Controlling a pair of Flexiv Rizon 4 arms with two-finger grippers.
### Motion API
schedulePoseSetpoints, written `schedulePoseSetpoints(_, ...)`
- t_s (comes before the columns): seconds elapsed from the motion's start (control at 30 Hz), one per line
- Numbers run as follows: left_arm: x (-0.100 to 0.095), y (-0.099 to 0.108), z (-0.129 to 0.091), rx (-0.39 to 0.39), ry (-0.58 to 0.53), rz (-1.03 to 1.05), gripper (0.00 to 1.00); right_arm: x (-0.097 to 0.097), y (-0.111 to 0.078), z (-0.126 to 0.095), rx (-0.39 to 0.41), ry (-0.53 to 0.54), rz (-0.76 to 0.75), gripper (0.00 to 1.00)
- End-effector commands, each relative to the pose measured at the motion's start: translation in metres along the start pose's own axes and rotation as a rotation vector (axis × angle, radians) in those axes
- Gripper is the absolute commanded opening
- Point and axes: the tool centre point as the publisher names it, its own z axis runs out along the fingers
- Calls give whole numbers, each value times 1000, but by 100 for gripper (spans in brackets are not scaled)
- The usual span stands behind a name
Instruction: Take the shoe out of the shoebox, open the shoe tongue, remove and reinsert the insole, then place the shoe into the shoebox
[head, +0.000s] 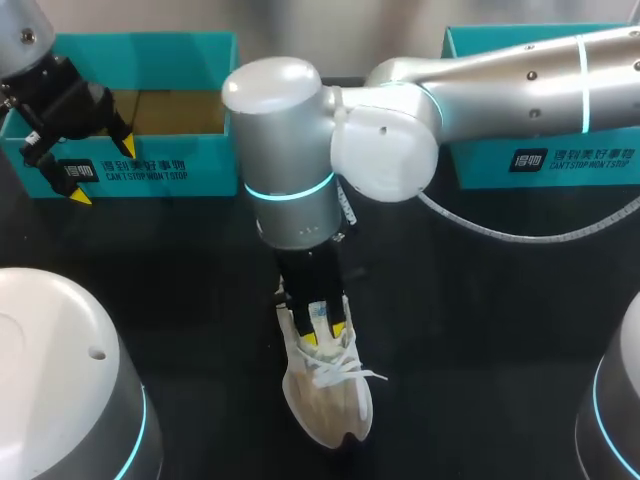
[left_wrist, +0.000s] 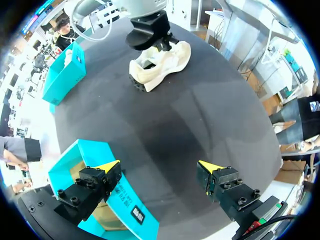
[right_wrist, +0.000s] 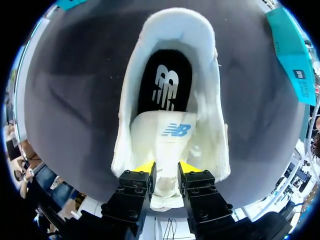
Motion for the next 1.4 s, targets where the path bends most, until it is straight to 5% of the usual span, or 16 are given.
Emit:
schedulePoseSetpoints(0.03, 1, 0, -1, -2, 0, 1, 100, -1, -2, -11, -30, -25, -2, 29)
schedulePoseSetpoints(0.47, 1, 0, -1, -2, 0, 1, 100, -13, 32, 9, -30, -6, -85, 35)
schedulePoseSetpoints(0.8, 1, 0, -1, -2, 0, 1, 100, -25, 3, -56, -71, -153, -141, 35)
schedulePoseSetpoints(1.07, 1, 0, -1, -2, 0, 1, 100, -36, 8, -82, -130, -279, -452, 39)
schedulePoseSetpoints(1.2, 1, 0, -1, -2, 0, 1, 100, -41, 13, -88, -192, -315, -668, 52)
schedulePoseSetpoints(1.3, 1, 0, -1, -2, 0, 1, 100, -44, 17, -92, -221, -350, -811, 95)
schedulePoseSetpoints(1.4, 1, 0, -1, -2, 0, 1, 100, -43, 24, -96, -230, -383, -930, 100)
